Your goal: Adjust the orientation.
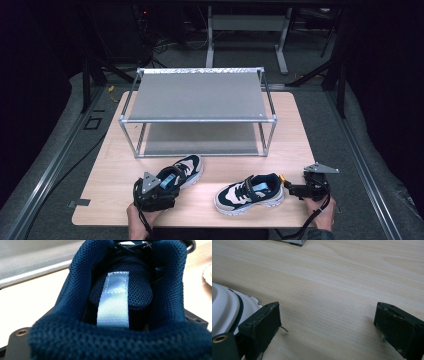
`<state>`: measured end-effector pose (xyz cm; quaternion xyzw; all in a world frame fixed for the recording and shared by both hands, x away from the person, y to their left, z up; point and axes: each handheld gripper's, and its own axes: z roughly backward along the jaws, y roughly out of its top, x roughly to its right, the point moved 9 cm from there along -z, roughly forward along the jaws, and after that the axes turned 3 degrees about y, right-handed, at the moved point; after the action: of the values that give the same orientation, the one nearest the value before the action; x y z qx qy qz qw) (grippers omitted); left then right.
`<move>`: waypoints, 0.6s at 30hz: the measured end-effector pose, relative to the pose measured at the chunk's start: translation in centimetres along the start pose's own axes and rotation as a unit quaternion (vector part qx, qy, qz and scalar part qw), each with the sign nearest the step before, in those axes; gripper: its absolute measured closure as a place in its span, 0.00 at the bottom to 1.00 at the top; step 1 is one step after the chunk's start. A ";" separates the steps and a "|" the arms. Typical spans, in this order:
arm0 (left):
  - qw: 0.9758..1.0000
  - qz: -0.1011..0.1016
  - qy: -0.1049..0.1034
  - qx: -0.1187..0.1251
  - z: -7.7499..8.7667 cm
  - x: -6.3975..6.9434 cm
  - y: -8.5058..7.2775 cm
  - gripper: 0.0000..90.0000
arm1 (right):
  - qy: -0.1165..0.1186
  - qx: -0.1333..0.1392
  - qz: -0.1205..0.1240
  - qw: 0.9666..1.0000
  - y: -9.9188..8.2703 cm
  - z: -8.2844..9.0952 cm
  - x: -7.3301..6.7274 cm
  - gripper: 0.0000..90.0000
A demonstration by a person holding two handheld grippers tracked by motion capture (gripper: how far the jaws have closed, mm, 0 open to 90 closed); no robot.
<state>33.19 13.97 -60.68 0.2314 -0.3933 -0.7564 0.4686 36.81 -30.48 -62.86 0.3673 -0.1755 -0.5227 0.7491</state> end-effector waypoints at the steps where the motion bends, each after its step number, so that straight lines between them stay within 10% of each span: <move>1: 1.000 -0.001 0.001 0.000 0.0 0.0 0.0 0.18 | 0.000 0.001 0.001 1.000 0.0 0.0 0.0 0.07; 18: 0.999 -0.021 -0.011 0.038 1.3 0.7 1.0 0.27 | -0.005 0.008 -0.001 1.000 0.1 0.1 0.0 0.07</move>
<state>32.47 13.61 -59.14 0.2489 -0.4220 -0.7531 0.4391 36.79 -30.55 -62.72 0.3707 -0.1825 -0.5239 0.7448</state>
